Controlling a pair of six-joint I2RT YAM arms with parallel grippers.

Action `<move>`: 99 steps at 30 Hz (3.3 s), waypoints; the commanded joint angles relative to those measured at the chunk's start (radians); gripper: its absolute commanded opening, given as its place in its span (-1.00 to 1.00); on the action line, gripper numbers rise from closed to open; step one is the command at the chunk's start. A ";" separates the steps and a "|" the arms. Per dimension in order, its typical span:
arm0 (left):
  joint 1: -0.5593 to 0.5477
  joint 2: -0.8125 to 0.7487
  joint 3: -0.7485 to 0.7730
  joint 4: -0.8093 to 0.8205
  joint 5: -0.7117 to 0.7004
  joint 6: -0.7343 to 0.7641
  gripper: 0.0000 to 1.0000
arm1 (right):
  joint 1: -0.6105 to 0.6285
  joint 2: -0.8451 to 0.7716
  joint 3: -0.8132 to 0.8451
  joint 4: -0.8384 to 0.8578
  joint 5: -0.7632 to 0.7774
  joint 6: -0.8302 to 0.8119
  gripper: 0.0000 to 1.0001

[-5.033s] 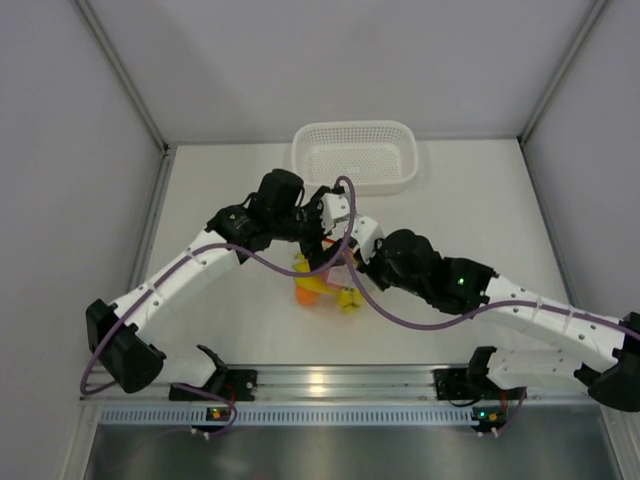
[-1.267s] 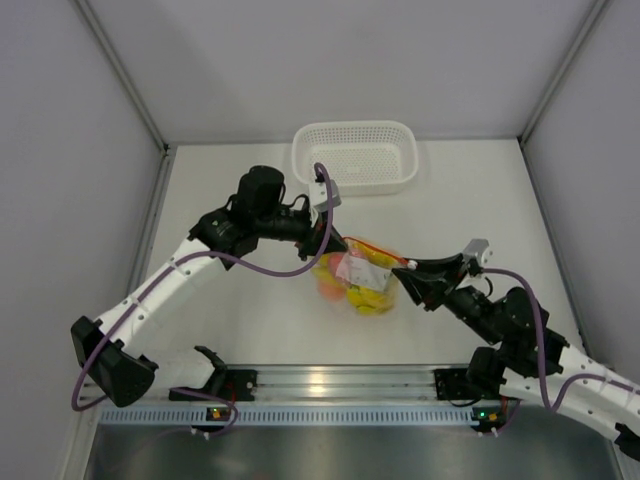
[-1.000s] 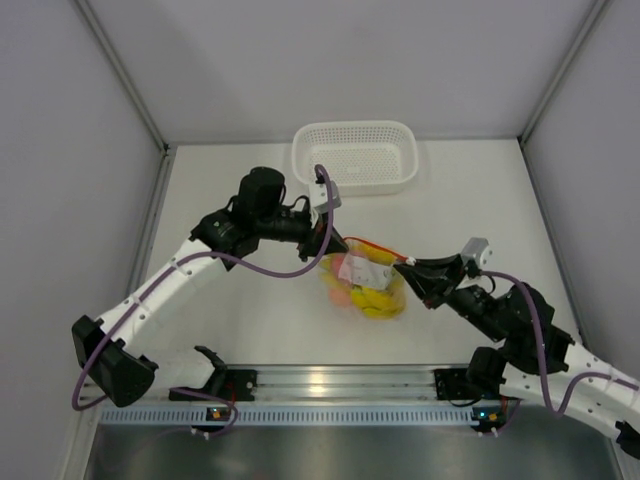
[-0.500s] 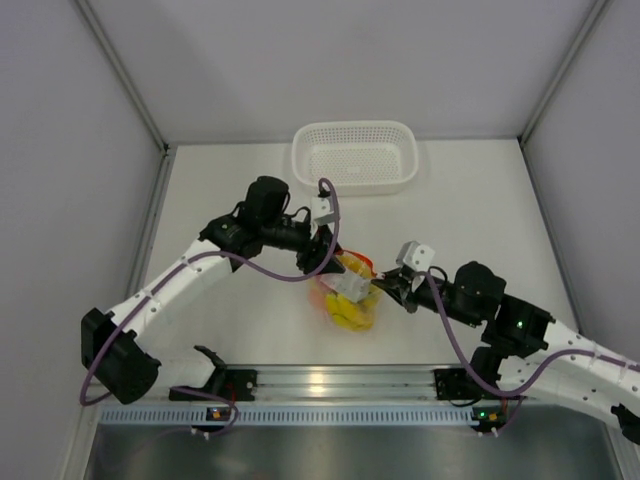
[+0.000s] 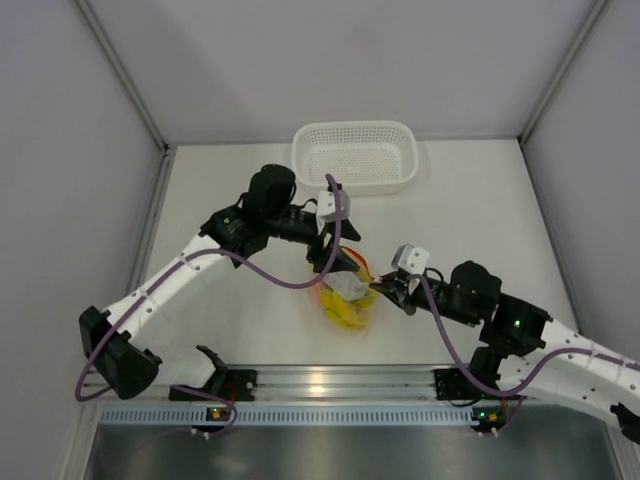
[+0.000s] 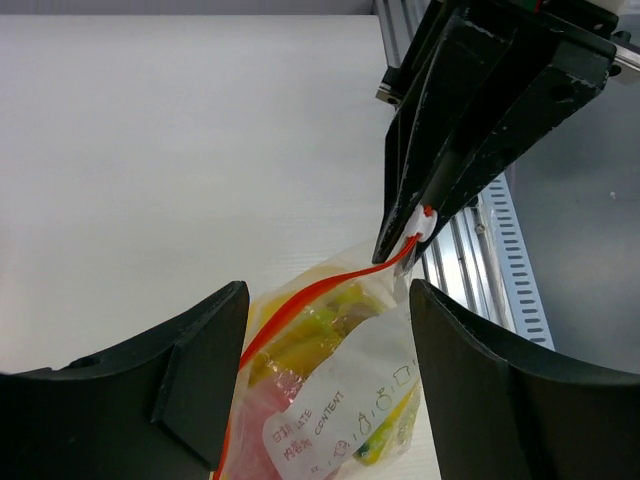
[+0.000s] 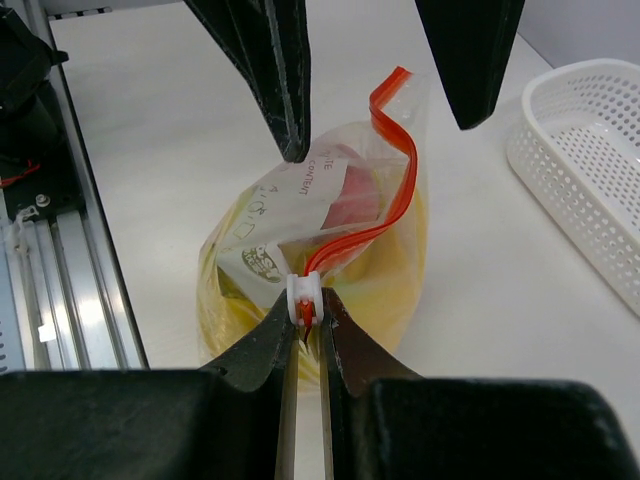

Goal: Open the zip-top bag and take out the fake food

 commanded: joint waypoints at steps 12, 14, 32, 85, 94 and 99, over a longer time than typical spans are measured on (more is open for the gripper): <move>-0.129 0.078 0.032 0.053 0.030 0.077 0.14 | 0.004 -0.029 0.034 0.030 -0.034 -0.021 -1.00; -0.129 0.085 0.024 0.053 0.028 0.080 -0.02 | 0.004 -0.031 0.034 0.030 -0.029 -0.019 -1.00; -0.129 0.110 -0.016 0.053 0.022 0.094 -0.27 | 0.004 -0.031 0.033 0.047 -0.020 -0.010 -1.00; -0.127 -0.116 0.043 0.053 0.034 0.036 -1.00 | -0.010 0.012 0.089 0.169 -0.126 -0.029 0.16; -0.127 -0.122 0.037 0.053 0.028 0.031 -1.00 | -0.013 -0.018 0.048 0.215 -0.154 -0.012 -0.81; -0.126 -0.116 0.015 0.053 0.057 0.039 -1.00 | -0.014 -0.014 0.072 0.211 -0.137 -0.015 -0.67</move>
